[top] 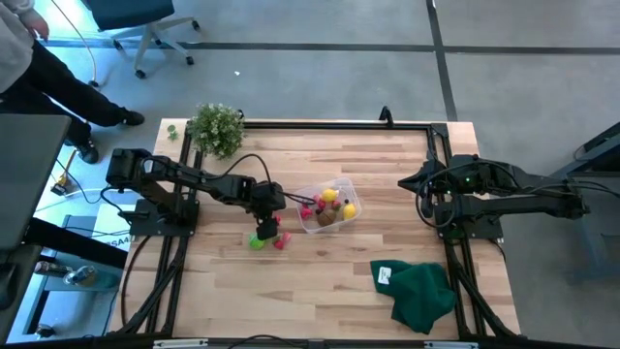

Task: Pick and placing Produce into tupperware
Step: Put the red cherry into the transparent bin

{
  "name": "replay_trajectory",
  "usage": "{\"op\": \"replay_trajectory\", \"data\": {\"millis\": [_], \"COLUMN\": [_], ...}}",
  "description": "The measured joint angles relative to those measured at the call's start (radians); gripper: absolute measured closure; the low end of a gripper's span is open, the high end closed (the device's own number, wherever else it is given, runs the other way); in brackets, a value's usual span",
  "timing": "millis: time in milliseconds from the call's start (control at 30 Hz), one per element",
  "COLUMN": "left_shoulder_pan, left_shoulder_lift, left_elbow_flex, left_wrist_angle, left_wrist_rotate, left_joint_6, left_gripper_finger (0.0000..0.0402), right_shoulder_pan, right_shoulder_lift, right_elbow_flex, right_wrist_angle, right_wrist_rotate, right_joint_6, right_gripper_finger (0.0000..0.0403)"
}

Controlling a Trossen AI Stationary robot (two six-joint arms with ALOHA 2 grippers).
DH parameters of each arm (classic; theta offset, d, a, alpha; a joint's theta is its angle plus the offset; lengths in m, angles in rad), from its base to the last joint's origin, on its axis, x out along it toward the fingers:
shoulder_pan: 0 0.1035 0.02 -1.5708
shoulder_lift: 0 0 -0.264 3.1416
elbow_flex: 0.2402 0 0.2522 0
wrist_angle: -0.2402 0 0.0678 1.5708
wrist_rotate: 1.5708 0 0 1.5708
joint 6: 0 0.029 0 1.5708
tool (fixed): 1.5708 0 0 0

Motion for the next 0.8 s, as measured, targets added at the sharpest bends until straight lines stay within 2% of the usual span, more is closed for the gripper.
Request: {"op": "replay_trajectory", "data": {"millis": [567,800], "left_shoulder_pan": [0.0,0.0], "left_shoulder_lift": [0.034,0.033], "left_elbow_flex": [-0.001,0.0], "left_wrist_angle": [-0.026,-0.012], "left_wrist_rotate": [-0.007,-0.05], "left_joint_6": [0.01,0.01], "left_gripper_finger": [0.0161,0.0164], "right_shoulder_pan": [0.0,0.0], "right_shoulder_lift": [0.0,0.0], "right_elbow_flex": [0.0,0.0], "right_wrist_angle": [0.0,0.0], "right_wrist_rotate": [0.0,0.0], "right_joint_6": [0.0,0.0], "right_gripper_finger": [0.0384,0.0384]}}
